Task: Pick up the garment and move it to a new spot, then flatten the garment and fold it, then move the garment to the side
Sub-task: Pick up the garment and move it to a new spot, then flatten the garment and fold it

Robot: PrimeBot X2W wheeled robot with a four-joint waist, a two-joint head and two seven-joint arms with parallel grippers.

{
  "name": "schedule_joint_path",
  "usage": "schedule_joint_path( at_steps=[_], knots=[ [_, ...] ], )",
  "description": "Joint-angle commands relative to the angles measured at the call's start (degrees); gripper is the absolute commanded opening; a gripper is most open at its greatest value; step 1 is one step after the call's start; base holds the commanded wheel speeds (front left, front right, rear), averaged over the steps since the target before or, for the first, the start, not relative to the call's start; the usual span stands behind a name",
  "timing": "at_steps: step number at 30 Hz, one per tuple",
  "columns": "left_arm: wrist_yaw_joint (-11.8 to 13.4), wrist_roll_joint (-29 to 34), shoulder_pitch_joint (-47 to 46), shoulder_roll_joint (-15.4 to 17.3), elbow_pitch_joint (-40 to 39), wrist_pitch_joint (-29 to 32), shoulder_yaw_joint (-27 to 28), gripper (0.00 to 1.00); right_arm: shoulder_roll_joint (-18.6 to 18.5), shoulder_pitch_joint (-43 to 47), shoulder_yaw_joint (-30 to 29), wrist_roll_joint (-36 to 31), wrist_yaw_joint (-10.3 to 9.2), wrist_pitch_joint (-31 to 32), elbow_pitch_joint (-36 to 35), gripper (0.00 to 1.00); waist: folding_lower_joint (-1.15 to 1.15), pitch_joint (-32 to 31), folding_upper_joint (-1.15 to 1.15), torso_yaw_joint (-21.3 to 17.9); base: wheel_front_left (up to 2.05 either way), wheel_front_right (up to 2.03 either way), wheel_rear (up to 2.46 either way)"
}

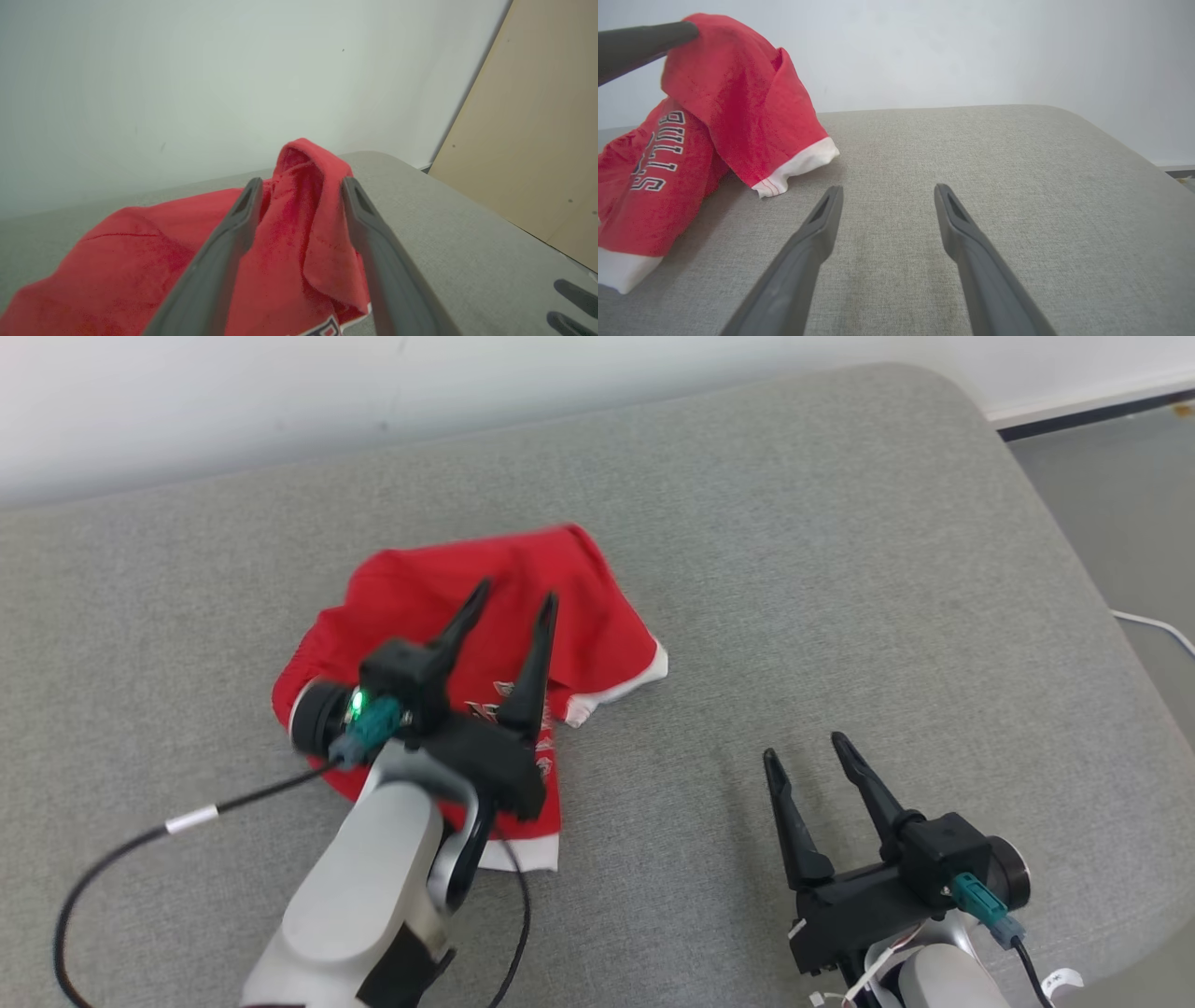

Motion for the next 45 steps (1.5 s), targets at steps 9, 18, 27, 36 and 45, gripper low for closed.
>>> schedule_joint_path(
  at_steps=[9, 18, 27, 36, 45],
  knots=[
    [-0.1, 4.3, 9.5, 2.0, -0.2, -0.2, 8.3, 1.00, -0.1, 2.5, -0.3, -1.3, -0.12, 0.0, -0.7, 1.00, 0.00, -4.9, 0.00, 3.4, 0.00, 0.00, 0.00],
    [0.6, 7.6, 25.9, 1.5, -9.9, -0.2, 21.1, 1.00, -0.1, 6.2, -0.9, -1.7, -0.12, 0.0, -0.5, 1.00, 0.00, -11.0, 0.00, 8.2, 0.00, 0.00, 0.00],
    [0.5, 12.8, 39.3, 0.0, -17.1, -0.2, 28.6, 1.00, 0.1, 8.1, -1.0, -1.8, -0.12, 0.0, -0.9, 1.00, 0.00, -13.2, 0.00, 9.6, 0.00, 0.00, 0.00],
    [0.7, 10.3, 41.6, -0.1, -18.1, -0.2, 25.4, 1.00, -0.3, 8.3, 2.4, -1.9, -0.12, 0.0, -0.6, 1.00, 0.00, -12.2, 0.00, 11.5, 0.00, 0.00, 0.00],
    [1.0, 8.3, 38.9, -0.1, -16.9, -0.2, 20.5, 1.00, 0.1, -1.1, 12.1, 0.2, -0.12, 0.0, 3.7, 1.00, 0.00, -8.8, 0.00, 16.6, 0.00, 0.00, 0.00]
  ],
)
